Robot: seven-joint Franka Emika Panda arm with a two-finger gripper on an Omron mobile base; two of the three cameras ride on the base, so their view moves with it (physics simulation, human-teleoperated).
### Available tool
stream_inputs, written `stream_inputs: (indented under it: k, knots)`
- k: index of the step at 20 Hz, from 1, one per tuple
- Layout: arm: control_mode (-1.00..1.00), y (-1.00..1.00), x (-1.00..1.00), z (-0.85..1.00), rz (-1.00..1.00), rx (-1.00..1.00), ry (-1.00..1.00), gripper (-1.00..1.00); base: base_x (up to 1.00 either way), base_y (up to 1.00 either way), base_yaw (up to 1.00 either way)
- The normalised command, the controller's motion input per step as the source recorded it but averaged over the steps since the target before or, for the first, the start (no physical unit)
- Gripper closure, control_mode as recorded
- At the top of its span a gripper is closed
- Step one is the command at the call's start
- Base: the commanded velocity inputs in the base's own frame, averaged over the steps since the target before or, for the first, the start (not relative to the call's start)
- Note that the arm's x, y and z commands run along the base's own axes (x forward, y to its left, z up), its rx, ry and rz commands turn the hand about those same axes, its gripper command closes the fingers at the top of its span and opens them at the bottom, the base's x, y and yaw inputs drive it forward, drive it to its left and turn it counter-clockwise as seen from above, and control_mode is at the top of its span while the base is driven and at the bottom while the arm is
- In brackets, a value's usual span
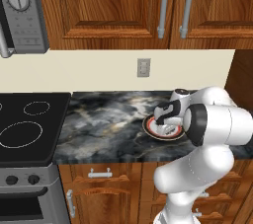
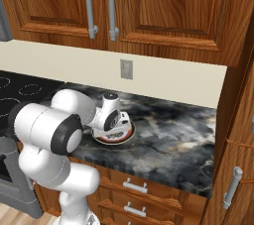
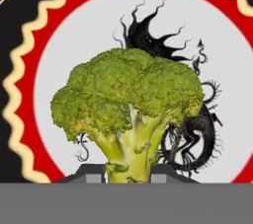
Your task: Pick broccoli from the fridge and place it on the plate on the counter.
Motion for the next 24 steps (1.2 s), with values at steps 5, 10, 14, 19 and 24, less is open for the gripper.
stream_inputs:
  k: [5, 10, 14, 19, 24]
  knots:
    - [-1.0, -0.05, 0.03, 0.0, 0.03, 0.0, -0.03, -1.0, 0.0, 0.0, 0.0]
    - [-1.0, -0.25, 0.0, 0.0, 0.05, 0.0, -0.21, -1.0, 0.0, 0.0, 0.0]
    - [-1.0, -0.2, 0.0, 0.04, 0.07, 0.0, -0.32, -1.0, 0.0, 0.0, 0.0]
    - [-1.0, -0.08, -0.31, 0.62, 0.11, 0.0, -0.46, -1.0, 0.0, 0.0, 0.0]
    - [-1.0, 0.0, -0.63, 1.0, 0.15, 0.0, -0.47, -1.0, 0.0, 0.0, 0.0]
